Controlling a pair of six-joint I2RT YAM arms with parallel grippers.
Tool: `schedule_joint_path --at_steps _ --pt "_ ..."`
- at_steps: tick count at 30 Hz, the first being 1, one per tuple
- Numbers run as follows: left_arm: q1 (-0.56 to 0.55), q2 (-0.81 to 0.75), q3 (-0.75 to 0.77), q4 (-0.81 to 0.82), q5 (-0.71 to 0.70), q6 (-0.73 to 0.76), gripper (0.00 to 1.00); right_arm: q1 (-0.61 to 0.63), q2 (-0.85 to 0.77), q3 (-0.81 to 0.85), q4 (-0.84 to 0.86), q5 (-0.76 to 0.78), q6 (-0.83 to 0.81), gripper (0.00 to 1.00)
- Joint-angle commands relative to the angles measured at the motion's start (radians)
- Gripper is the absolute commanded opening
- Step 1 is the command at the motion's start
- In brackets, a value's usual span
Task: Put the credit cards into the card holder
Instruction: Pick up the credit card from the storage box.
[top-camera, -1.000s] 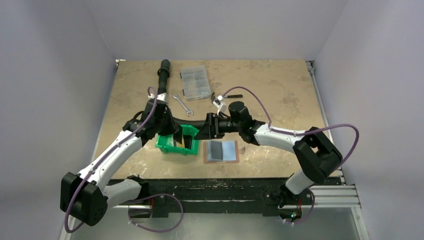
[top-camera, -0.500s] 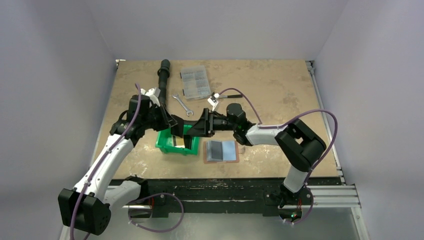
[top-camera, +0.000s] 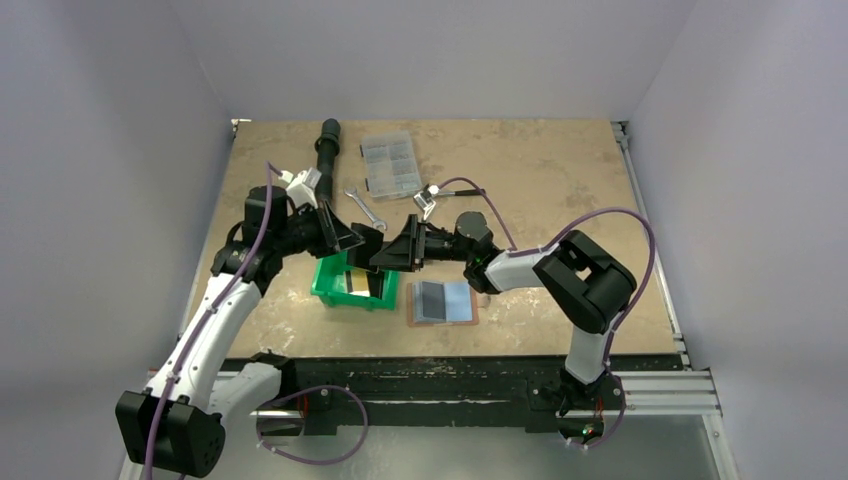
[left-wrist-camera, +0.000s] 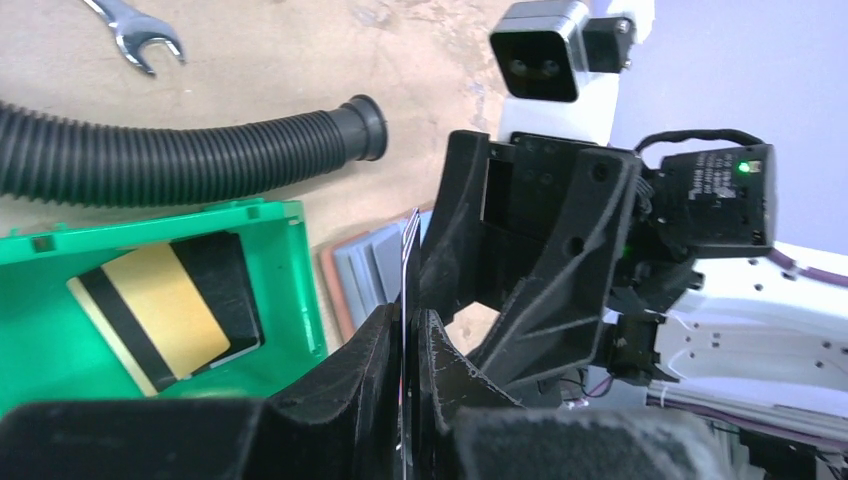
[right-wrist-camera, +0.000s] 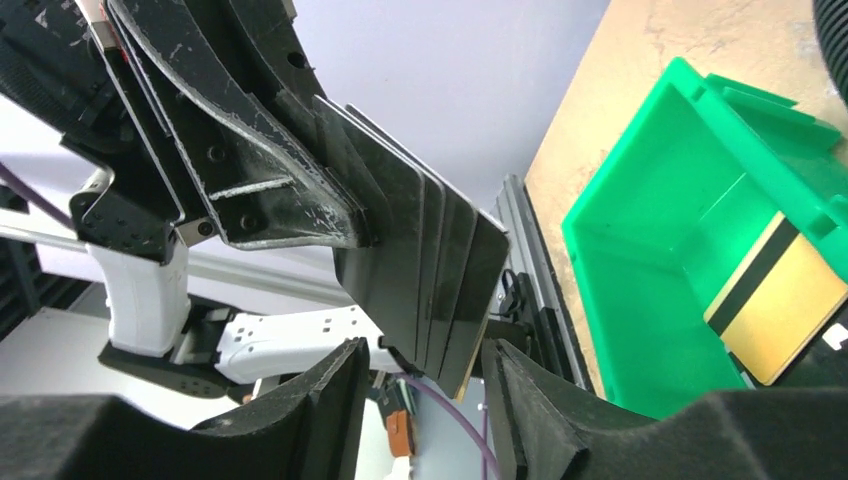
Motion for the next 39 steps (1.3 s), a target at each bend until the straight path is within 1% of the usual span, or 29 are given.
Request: schedule_joint_path --at_steps 1,3,6,9,11,13,16,18,22,26,31,34,39 --pt "0.012 -0.034 0.04 0.09 0.116 -0.033 0.0 0.004 0.007 -0.015 0.193 -0.022 0.057 0.5" --pt "0.013 -0.04 0.036 0.104 0.128 -0.045 0.0 0.004 0.014 -0.022 0.261 -0.02 0.087 0.43" --pt "0.013 -0.044 0.034 0.112 0.13 -0.049 0.0 0.004 0.018 -0.045 0.353 -0.021 0.122 0.35" --pt "0.013 -0.045 0.031 0.119 0.136 -0.052 0.0 0.0 0.009 -0.075 0.408 -0.015 0.136 0.32" --pt "0.015 -0.045 0.029 0.124 0.142 -0.054 0.0 0.001 0.004 -0.08 0.407 -0.013 0.134 0.31" --pt "0.015 -0.045 0.026 0.13 0.15 -0.061 0.0 0.0 0.005 -0.083 0.425 -0.016 0.138 0.28" --pt "0.014 -0.047 0.026 0.142 0.161 -0.07 0.0 -0.001 0.01 -0.09 0.47 -0.015 0.155 0.17" --pt "0.016 -0.052 0.025 0.148 0.172 -0.075 0.0 -0.002 0.014 -0.095 0.501 -0.013 0.164 0.12" --pt "0.016 -0.057 0.008 0.182 0.203 -0.107 0.0 -0.001 0.018 -0.09 0.506 -0.015 0.163 0.01" --pt "0.016 -0.06 -0.001 0.17 0.199 -0.114 0.0 -0.001 0.012 -0.081 0.481 -0.015 0.14 0.0" --pt "0.016 -0.055 -0.019 0.101 0.141 -0.093 0.0 -0.001 0.022 -0.063 0.4 -0.016 0.096 0.0" --pt "0.016 -0.037 -0.044 0.061 0.087 -0.08 0.0 -0.001 0.041 -0.052 0.391 -0.017 0.091 0.0" --pt "0.028 0.013 -0.096 0.052 0.04 -0.068 0.01 -0.002 0.08 -0.027 0.348 -0.019 0.077 0.0"
